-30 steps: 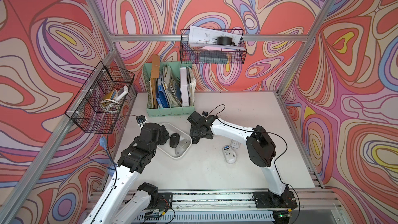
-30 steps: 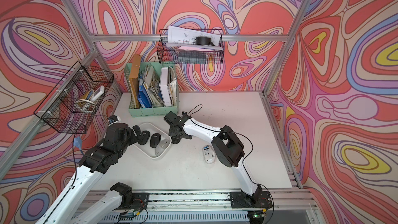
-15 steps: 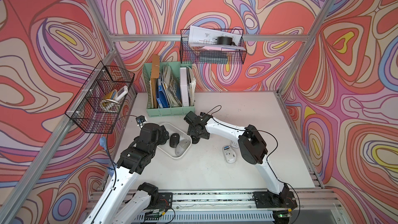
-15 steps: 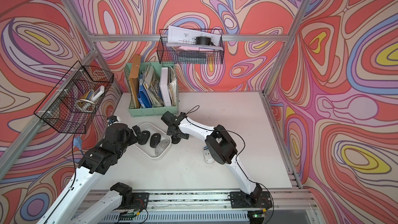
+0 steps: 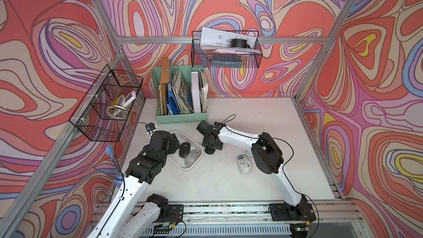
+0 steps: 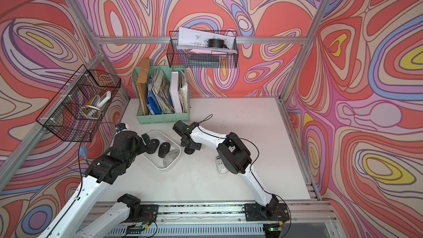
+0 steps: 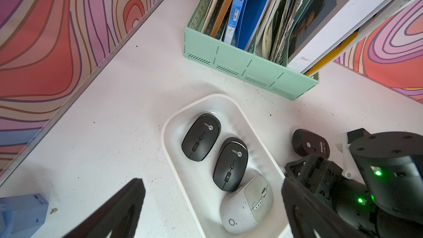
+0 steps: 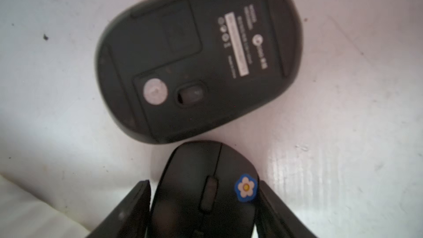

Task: Put the mouse in the storage box
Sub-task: Pick up the mouse from the center of the board.

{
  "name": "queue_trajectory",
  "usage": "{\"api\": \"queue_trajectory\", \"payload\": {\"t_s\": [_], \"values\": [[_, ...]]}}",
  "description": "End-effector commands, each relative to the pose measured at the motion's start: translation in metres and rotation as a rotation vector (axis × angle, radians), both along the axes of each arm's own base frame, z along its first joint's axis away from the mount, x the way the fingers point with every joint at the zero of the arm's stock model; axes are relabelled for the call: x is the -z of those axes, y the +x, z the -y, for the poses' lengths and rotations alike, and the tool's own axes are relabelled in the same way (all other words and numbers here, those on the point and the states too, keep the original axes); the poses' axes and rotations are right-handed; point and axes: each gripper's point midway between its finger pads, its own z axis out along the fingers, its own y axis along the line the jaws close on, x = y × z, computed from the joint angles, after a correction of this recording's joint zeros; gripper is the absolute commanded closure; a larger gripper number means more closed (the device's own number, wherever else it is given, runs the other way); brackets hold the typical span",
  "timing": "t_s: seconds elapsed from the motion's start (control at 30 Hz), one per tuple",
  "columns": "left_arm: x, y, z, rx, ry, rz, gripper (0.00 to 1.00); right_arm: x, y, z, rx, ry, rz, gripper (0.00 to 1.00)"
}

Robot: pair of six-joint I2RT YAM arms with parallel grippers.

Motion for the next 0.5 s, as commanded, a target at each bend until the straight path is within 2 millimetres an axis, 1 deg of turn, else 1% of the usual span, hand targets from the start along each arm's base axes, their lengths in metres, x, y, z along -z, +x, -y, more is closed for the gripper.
{"api": "queue_trajectory", "payload": {"t_s": [0.0, 0.1, 0.27, 0.47], "values": [[-0.002, 0.004, -0.001, -0.009, -0.007, 0.019, 0.01, -0.003, -0.005, 0.011, 0.015, -0.019, -0.010, 0.35], [-0.004, 0.003, -0.001, -0.010, -0.008, 0.024, 0.01, -0.007, -0.005, 0.013, 0.015, -0.019, 0.000, 0.40], [-0.006, 0.002, -0.003, -0.014, -0.009, 0.036, 0.01, -0.021, -0.001, 0.013, 0.008, -0.005, 0.043, 0.49], [-0.009, -0.001, -0.005, -0.024, -0.008, 0.050, 0.01, -0.036, 0.000, 0.015, -0.008, -0.014, 0.088, 0.52]]}}
